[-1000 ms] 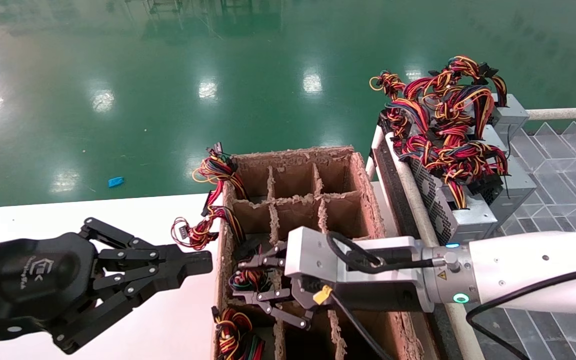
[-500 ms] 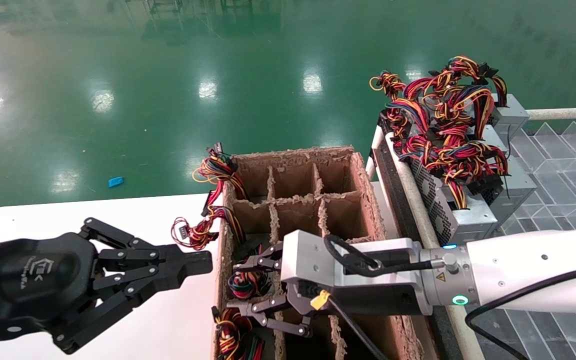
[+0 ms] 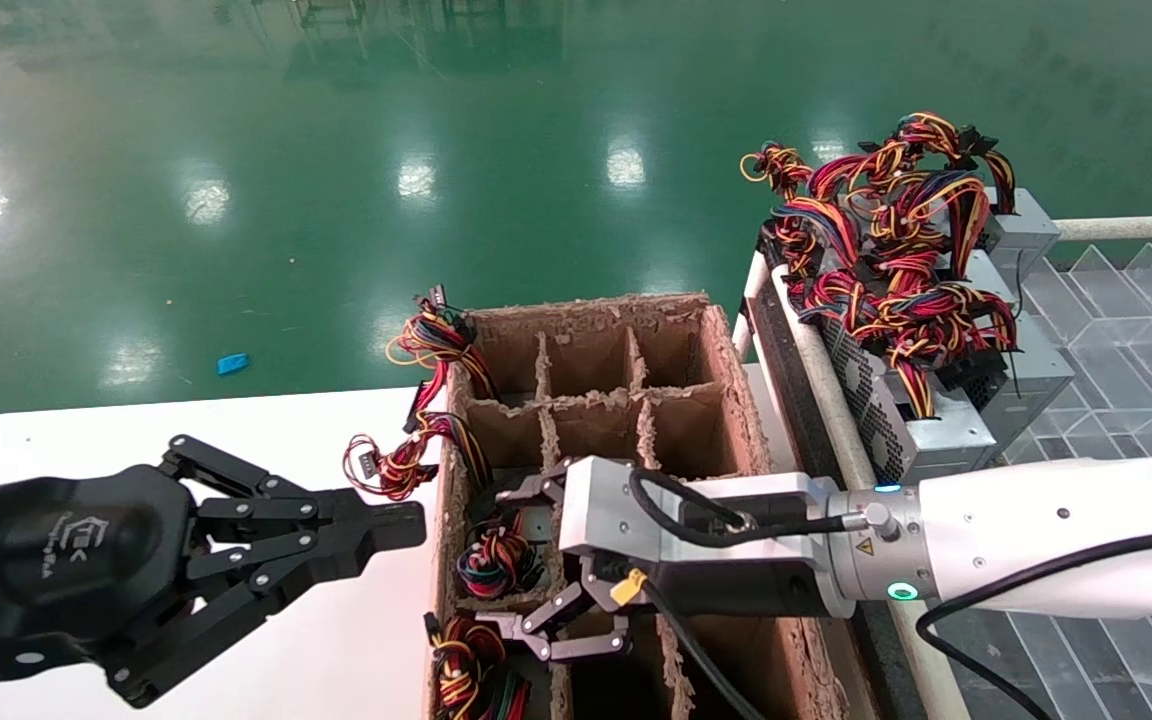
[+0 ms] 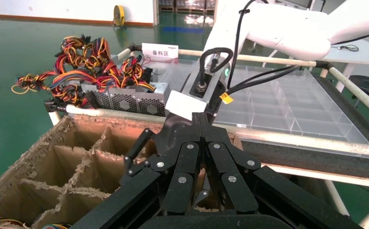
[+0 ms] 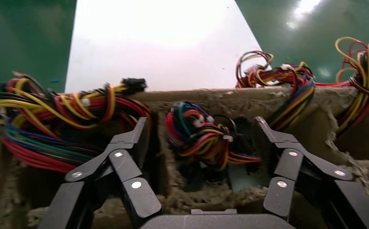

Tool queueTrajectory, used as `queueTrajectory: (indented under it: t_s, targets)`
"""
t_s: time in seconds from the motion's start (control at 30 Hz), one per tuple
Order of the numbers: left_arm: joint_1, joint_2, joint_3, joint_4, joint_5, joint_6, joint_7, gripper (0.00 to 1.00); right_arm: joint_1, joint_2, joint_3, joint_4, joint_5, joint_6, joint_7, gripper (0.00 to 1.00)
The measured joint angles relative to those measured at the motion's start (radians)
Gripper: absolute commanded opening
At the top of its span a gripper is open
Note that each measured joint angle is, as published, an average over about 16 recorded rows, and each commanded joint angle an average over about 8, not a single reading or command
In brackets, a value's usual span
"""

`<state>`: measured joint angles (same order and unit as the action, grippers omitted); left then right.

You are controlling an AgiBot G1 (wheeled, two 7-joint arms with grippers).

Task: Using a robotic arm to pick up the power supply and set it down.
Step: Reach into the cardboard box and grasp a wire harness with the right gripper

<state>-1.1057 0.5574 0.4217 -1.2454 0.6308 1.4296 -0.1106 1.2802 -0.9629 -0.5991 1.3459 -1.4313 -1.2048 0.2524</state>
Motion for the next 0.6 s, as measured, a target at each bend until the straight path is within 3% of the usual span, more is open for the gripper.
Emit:
queueTrajectory:
  t_s: [0.07,0.17,0.6]
  targets:
    - [0.0,0.0,0.0,0.0,0.0,0.0,0.0,0.0,0.0,-0.002,-0.002,0.0,-0.009,0.006,0.001,0.1]
    - [0.0,0.0,0.0,0.0,0.0,0.0,0.0,0.0,0.001,-0.006,-0.005,0.0,-0.018,0.012,0.003,0.01]
    - [0.0,0.0,0.0,0.0,0.0,0.0,0.0,0.0,0.008,-0.028,-0.022,0.001,-0.054,0.023,0.009,0.0]
